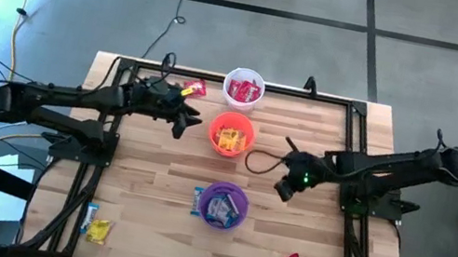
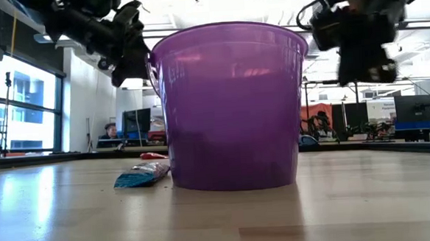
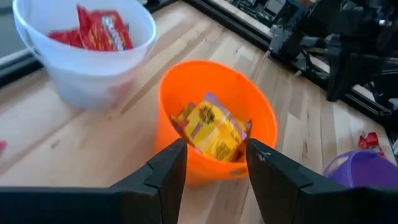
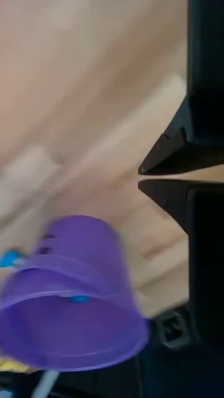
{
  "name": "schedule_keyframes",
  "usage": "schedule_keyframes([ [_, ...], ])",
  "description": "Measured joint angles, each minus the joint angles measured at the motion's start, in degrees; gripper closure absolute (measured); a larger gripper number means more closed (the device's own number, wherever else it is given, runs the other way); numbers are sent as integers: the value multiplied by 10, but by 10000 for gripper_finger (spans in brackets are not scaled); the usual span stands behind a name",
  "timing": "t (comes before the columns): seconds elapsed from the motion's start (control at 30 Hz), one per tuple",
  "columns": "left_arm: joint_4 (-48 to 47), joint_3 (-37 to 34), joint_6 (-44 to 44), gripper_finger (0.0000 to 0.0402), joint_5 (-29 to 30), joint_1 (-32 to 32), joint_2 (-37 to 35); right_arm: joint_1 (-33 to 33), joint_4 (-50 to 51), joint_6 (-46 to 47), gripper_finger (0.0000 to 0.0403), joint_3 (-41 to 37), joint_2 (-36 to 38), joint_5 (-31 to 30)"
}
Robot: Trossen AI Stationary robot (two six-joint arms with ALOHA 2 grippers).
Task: Sort candy
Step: Put the red candy into the white bucket
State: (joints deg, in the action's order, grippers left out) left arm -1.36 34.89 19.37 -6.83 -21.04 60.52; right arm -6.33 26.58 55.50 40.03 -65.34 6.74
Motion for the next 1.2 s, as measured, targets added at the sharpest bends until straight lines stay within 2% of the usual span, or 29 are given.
schedule_keyframes([
  [0.1,0,-16,7,248,0,0,-9,-33,6,66,349,-8,-7,50],
  [0.27,-1,-26,10,248,-1,0,-16,-123,19,150,258,-8,-37,149],
  [0.37,0,-26,1,248,0,0,-16,-178,18,183,213,-8,-65,196],
  [0.47,1,-26,-12,248,0,0,-16,-223,18,180,190,-9,-101,230],
  [0.57,4,-26,-24,248,0,0,-16,-245,-28,181,184,-24,-138,245],
  [0.77,5,-26,-29,248,0,0,-16,-263,-205,219,183,-71,-206,259],
  [0.93,4,-26,-16,248,0,0,-16,-268,-247,218,186,-81,-244,264],
  [1.2,3,-26,-7,248,0,0,-16,-276,-287,197,194,-82,-244,248],
])
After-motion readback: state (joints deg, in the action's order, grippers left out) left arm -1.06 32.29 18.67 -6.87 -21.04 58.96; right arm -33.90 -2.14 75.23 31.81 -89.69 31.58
